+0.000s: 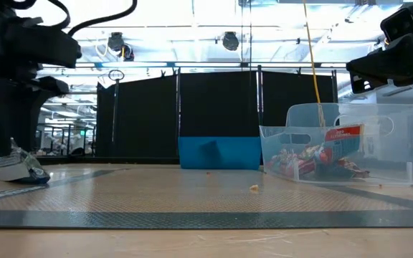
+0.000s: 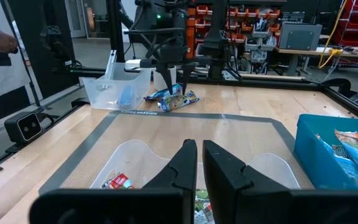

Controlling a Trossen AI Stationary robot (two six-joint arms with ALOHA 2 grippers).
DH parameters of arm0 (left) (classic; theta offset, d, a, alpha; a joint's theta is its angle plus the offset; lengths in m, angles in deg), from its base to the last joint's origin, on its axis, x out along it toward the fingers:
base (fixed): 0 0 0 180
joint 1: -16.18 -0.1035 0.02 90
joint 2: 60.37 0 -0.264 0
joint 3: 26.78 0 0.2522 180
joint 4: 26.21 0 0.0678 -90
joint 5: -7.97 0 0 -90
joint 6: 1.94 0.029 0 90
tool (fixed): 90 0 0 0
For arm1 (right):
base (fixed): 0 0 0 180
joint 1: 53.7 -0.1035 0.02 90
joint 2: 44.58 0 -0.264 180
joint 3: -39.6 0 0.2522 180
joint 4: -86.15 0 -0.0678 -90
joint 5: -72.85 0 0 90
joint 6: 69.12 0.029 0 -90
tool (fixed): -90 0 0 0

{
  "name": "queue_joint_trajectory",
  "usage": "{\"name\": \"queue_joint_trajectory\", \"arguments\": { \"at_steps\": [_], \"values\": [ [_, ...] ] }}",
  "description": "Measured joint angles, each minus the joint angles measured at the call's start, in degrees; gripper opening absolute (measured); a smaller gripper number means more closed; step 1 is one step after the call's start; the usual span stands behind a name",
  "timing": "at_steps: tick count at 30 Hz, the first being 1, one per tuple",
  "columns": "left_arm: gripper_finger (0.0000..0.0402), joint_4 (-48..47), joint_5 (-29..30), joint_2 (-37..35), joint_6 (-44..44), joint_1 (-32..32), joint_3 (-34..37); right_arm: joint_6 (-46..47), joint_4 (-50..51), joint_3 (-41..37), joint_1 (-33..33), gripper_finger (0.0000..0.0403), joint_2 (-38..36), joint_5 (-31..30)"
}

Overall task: Pick and place Granola Bars by type
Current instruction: Put the purple granola bar into the left transparent bin

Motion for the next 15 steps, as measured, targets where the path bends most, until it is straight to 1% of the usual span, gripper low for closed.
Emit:
{"name": "queue_joint_trajectory", "arguments": {
  "at_steps": [4,11,15],
  "values": [
    [0.0152,-0.02,-0.41,0.0,0.33,-1.2,-0.02,0.0,0.0,0.0,0.0,0.002,0.0,0.0],
    [0.0152,0.11,-4.57,-0.02,1.37,-1.64,-0.02,0.0,0.0,0.0,0.0,0.002,0.0,0.0],
    [0.0152,0.13,-4.61,-0.02,1.37,-1.64,-0.02,0.0,0.0,-0.01,0.0,0.002,-0.01,-0.01]
  ]
}}
